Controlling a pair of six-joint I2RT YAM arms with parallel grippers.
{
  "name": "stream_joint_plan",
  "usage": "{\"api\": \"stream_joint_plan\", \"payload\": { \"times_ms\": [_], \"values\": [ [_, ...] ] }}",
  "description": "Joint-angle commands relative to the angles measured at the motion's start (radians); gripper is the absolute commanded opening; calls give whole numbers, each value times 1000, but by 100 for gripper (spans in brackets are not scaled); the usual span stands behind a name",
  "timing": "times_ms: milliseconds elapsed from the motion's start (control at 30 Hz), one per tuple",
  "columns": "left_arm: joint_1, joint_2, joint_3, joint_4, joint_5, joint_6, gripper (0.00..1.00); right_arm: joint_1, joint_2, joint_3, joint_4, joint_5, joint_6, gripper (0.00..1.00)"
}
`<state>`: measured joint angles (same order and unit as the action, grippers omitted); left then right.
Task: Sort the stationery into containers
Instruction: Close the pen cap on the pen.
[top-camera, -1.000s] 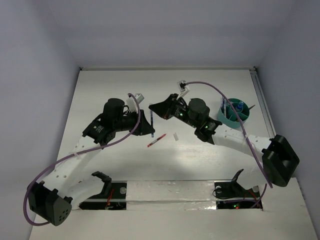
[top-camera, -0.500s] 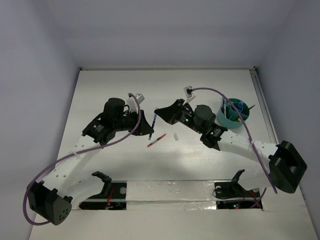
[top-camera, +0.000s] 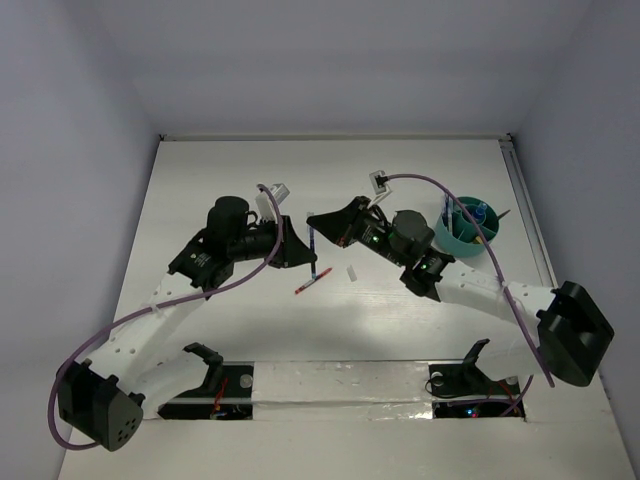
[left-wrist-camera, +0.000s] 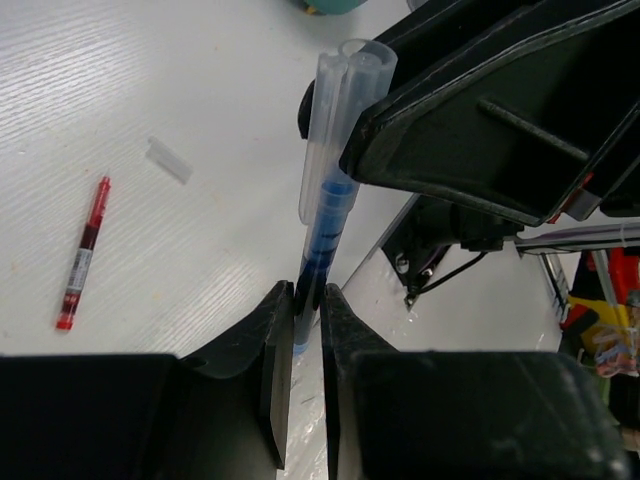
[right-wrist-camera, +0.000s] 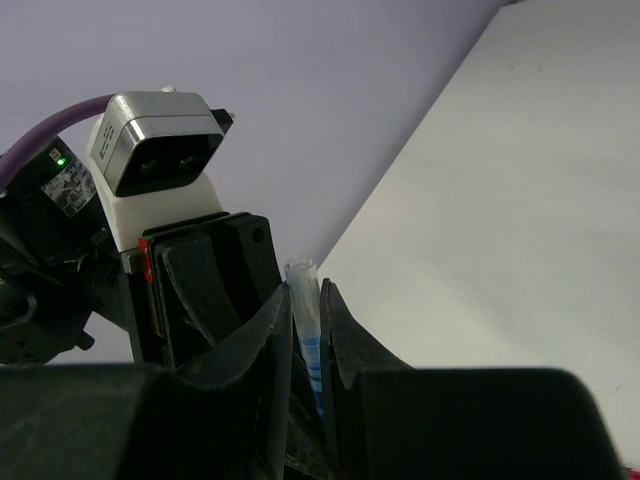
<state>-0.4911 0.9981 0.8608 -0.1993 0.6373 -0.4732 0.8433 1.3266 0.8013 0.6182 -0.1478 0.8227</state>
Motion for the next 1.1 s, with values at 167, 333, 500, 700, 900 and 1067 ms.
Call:
{"api": "stream_joint_plan", "payload": {
  "times_ms": [167,333,500,700,900,1067],
  "values": [
    [43,-39,37,505,-159,-51,0,106,-23,-24,-216,-265,66,0],
    [43,-59,40,495,-188,-38,0,97,-33,-40,-274,-268,52,0],
    [43,-55,47,488,-162,-27,0,97,-86,-62,-348,-208,18,0],
    [43,-47,32,477,-128,-16,0,76,-154,-16,-440,-171,-49,35],
    [34,-52,12,452,-107,-4,0,45,-184,35,-491,-170,-97,53],
    [34,-55,4,417,-93,18,0,7,-216,84,-535,-176,-167,55]
  ]
}}
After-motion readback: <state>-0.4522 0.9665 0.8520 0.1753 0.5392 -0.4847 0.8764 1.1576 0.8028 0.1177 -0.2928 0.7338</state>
